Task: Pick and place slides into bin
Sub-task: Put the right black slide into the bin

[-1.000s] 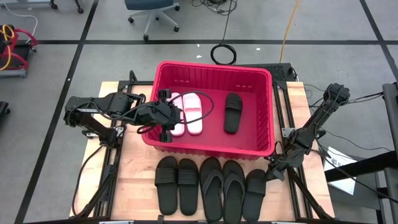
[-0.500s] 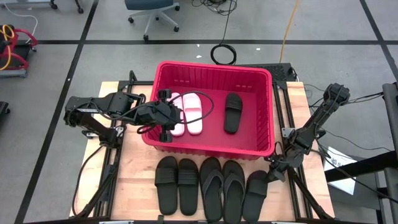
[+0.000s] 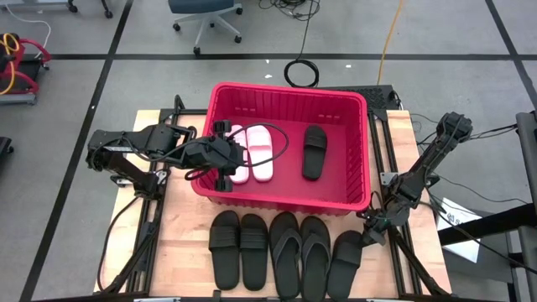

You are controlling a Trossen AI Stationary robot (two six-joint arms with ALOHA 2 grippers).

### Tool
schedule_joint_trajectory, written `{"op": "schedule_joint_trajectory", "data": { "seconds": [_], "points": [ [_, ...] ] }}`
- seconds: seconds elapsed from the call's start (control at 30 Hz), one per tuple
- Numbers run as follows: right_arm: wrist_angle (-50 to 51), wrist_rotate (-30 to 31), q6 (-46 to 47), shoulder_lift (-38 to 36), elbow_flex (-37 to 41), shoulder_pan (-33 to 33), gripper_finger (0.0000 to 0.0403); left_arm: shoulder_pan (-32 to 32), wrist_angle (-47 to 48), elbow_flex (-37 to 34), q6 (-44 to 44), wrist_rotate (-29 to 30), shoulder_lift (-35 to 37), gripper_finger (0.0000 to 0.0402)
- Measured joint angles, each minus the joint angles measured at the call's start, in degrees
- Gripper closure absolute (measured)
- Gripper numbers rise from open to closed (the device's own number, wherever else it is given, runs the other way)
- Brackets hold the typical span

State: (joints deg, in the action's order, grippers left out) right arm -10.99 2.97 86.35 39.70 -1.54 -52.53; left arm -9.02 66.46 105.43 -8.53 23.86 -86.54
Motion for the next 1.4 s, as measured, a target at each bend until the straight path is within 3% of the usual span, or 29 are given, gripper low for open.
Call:
{"op": "schedule_joint_trajectory", "data": {
  "seconds": [0.93,1.07,1.23,1.4],
  "points": [
    [-8.1,1.8,0.0,8.6,0.0,0.0,0.0317,0.0,0.0,0.0,1.1,0.2,0.0,0.0254],
    [-10.2,1.8,0.9,10.2,0.0,0.0,0.0337,0.0,0.0,0.0,1.1,0.2,0.0,0.0254],
    [-11.9,1.7,1.4,12.1,0.0,0.0,0.0391,0.0,0.0,0.0,1.1,0.2,0.0,0.0254],
    [-12.8,1.6,1.7,13.2,0.0,0.0,0.0397,0.0,0.0,0.0,1.1,0.2,0.0,0.0254]
  ]
}}
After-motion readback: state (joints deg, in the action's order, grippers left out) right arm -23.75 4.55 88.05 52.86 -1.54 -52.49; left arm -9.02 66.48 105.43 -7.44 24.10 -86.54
